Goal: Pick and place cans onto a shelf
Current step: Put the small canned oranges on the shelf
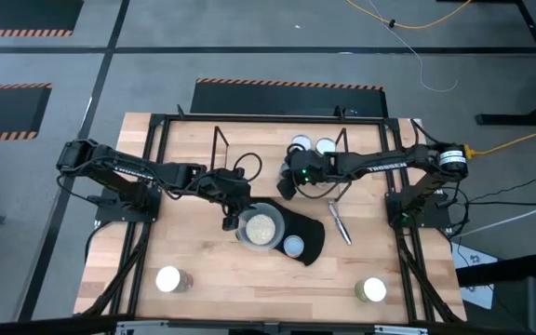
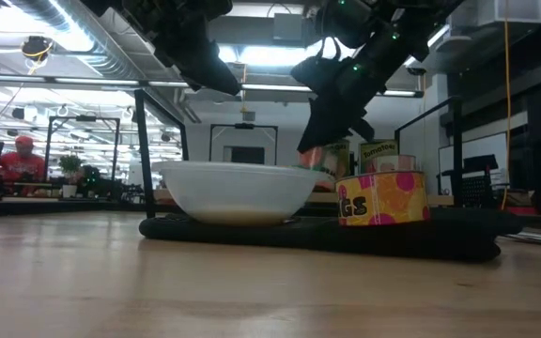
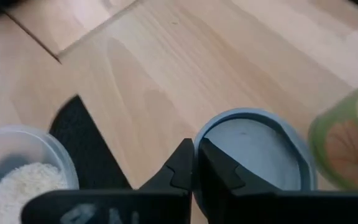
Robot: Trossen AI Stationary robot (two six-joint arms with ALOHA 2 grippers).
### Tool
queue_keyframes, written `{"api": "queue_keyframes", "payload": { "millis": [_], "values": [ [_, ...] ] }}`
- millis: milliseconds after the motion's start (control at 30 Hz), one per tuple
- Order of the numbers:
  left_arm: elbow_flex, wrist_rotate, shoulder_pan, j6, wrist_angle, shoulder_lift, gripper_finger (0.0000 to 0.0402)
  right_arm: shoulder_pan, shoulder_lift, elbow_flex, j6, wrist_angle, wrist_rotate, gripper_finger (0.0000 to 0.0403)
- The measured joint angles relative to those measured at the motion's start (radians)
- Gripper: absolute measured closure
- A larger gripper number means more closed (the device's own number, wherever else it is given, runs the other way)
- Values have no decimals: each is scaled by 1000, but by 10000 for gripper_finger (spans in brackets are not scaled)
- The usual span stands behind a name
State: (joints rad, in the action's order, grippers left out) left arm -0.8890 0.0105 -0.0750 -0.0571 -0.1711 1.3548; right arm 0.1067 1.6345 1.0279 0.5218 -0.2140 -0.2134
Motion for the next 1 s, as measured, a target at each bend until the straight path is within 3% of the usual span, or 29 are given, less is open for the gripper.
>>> {"api": "queue_keyframes", "payload": {
  "millis": [333,800,1000],
  "values": [
    [0,0,0,14,-1,0,333,-19,9,-2,48,-2,4,376],
    [0,-1,0,14,0,0,333,-18,9,-3,18,28,5,316],
    [0,-1,0,14,0,0,333,-18,-10,8,-123,3,8,315]
  ]
}}
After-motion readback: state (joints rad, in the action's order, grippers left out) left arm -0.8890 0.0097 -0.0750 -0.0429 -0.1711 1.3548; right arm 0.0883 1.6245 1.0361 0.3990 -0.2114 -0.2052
